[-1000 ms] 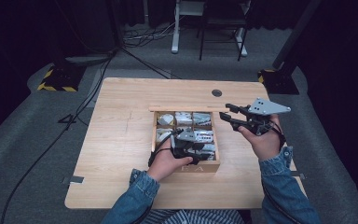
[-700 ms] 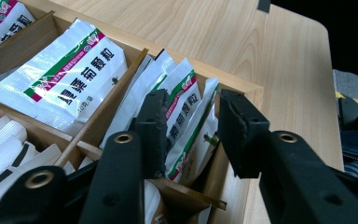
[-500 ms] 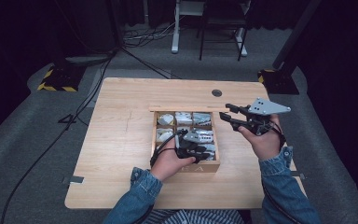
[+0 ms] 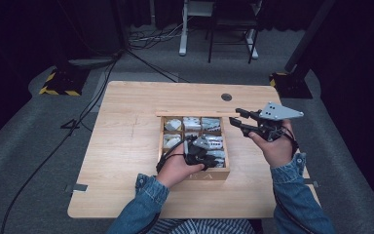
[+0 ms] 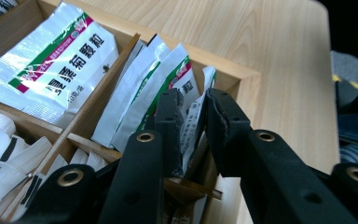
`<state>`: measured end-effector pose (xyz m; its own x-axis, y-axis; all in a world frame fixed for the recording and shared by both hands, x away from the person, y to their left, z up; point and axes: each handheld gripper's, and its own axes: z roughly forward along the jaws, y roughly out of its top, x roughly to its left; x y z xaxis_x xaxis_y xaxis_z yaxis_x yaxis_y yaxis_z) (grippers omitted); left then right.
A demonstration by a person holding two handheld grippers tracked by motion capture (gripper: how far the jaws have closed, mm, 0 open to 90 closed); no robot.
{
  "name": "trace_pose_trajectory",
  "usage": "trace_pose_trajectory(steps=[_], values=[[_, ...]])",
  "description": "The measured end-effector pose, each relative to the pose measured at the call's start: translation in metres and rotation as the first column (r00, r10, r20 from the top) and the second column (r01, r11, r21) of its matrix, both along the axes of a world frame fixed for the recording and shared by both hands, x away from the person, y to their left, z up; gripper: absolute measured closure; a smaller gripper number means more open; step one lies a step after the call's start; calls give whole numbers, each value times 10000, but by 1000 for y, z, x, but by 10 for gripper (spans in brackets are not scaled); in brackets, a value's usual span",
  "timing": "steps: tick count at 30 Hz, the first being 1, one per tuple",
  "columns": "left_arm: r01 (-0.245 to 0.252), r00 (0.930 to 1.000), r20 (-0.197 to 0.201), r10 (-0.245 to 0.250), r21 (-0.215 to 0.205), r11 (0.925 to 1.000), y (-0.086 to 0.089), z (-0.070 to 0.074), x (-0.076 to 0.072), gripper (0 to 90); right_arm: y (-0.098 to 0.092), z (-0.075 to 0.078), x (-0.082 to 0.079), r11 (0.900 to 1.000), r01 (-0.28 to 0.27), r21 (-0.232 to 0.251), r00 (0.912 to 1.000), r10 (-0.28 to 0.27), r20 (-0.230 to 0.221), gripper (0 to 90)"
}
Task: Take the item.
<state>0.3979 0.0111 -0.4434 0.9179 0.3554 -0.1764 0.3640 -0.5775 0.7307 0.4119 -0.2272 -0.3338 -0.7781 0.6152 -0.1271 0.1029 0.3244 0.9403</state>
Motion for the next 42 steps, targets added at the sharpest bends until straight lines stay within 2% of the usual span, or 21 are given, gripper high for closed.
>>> trace_pose_trajectory(steps=[4, 5, 7, 11, 17, 25, 27, 28, 31, 34, 42], values=[[63, 10000, 5, -63, 101, 9999, -4, -3, 0, 817, 0, 0, 0, 10000, -13, -13, 10000, 13, -3, 588], [152, 9997, -186, -152, 5, 9999, -3, -3, 0, 849, 0, 0, 0, 10000, -18, -10, 10000, 18, -3, 588], [173, 9996, -218, -174, -58, 9998, -3, -4, 0, 889, 0, 0, 0, 10000, -27, -7, 10000, 27, -5, 587], [99, 9998, -163, -103, -225, 9997, -1, -3, -1, 899, 0, 0, 0, 10000, -47, -17, 10000, 47, -14, 588], [243, 9995, 231, -234, -427, 9988, 2, 4, -2, 899, 0, 0, 0, 10000, -39, -11, 10000, 39, -6, 588], [148, 9973, 734, -81, -912, 9957, 8, 15, -3, 898, -1, 0, 1, 10000, -44, 6, 10000, 44, 18, 588], [54, 9964, 843, 53, -1263, 9920, 12, 20, -3, 898, -1, 0, 2, 10000, -49, 26, 10000, 49, 16, 588], [54, 9964, 843, 53, -1263, 9920, 12, 20, -3, 898, -1, 0, 2, 10000, -49, 26, 10000, 49, 16, 588], [-45, 9954, 936, 200, -1632, 9866, 16, 24, -2, 899, -1, 1, 2, 10000, -66, 34, 10000, 66, 36, 588], [-31, 9956, 904, 230, -2139, 9768, 20, 31, -3, 899, -1, 1, 3, 10000, -71, 54, 10000, 71, 35, 587], [87, 9922, 1227, 207, -2341, 9722, 21, 45, -10, 899, -1, 0, 2, 10000, -72, 56, 10000, 72, 20, 587]])
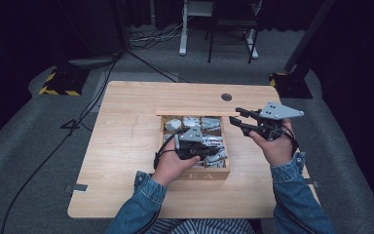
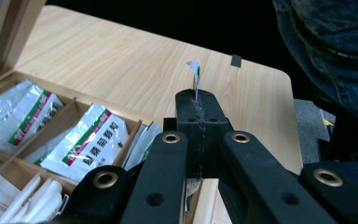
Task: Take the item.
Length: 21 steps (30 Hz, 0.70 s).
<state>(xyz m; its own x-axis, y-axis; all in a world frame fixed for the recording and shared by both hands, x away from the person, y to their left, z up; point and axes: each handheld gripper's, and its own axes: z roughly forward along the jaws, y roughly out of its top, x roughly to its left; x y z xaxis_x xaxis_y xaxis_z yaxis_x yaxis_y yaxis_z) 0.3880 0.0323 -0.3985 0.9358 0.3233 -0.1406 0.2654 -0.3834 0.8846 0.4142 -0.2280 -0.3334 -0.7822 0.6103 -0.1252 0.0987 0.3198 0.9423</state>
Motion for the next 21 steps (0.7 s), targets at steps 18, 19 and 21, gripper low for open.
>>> trace_pose_trajectory(steps=[18, 19, 21], values=[[-78, 9987, 511, 87, -188, 9998, 25, 23, -14, 899, 0, 0, 0, 10000, 5, 27, 10000, -4, -31, 586], [-84, 9985, 547, 94, -185, 9998, 28, 24, -16, 899, 0, 0, 0, 10000, 7, 28, 10000, -7, -32, 586], [-130, 9981, 593, 142, -209, 9997, 32, 25, -17, 899, 0, 0, 0, 10000, 11, 35, 10000, -11, -27, 586]])
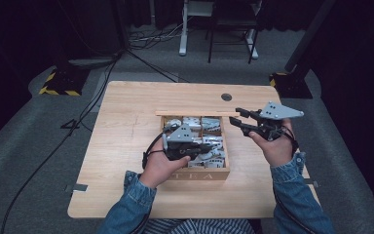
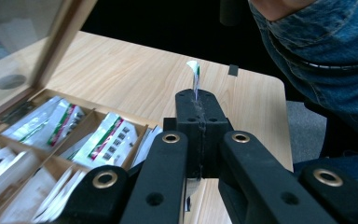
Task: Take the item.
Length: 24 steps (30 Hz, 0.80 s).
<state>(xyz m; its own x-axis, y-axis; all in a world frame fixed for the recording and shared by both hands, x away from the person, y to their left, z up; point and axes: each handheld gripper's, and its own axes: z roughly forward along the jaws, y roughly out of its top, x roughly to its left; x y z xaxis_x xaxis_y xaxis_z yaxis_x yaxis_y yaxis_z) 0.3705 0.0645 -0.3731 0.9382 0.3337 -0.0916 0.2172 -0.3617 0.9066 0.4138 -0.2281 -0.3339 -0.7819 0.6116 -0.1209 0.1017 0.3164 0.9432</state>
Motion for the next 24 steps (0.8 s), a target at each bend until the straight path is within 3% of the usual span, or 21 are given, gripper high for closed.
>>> trace_pose_trajectory(steps=[7, 24], values=[[-275, 9993, 261, 277, -67, 9996, 23, 4, -10, 899, 0, 0, -1, 10000, 51, -11, 10000, -51, -2, 587], [-894, 9958, 184, 894, -13, 9960, 71, 11, -18, 898, 1, -1, -2, 10000, 67, -26, 10000, -67, 23, 585]])
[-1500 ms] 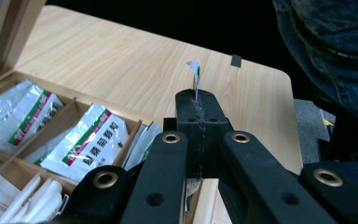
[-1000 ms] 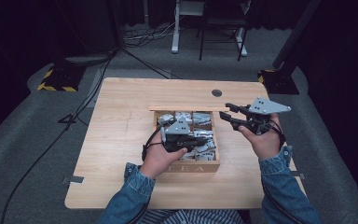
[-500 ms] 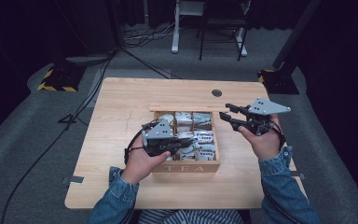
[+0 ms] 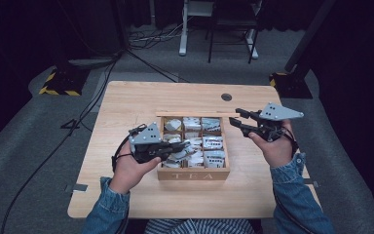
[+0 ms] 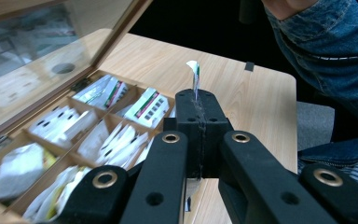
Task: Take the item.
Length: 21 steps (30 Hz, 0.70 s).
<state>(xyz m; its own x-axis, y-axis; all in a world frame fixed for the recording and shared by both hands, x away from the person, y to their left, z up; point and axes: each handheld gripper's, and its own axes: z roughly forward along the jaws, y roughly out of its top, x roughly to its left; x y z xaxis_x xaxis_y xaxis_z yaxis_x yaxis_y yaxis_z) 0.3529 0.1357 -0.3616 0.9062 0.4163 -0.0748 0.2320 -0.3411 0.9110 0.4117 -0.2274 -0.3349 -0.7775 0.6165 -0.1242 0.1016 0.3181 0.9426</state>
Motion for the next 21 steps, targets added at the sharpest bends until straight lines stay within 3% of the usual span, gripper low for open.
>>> trace_pose_trajectory(steps=[12, 21], values=[[-574, 9983, -60, 575, 190, 9982, 32, 3, -4, 898, 0, 0, 0, 10000, 1, -45, 10000, -1, 0, 585], [-1603, 9862, -377, 1611, 222, 9868, 64, -2, -1, 898, 0, 2, 1, 10000, 3, -35, 10000, -3, 2, 586]])
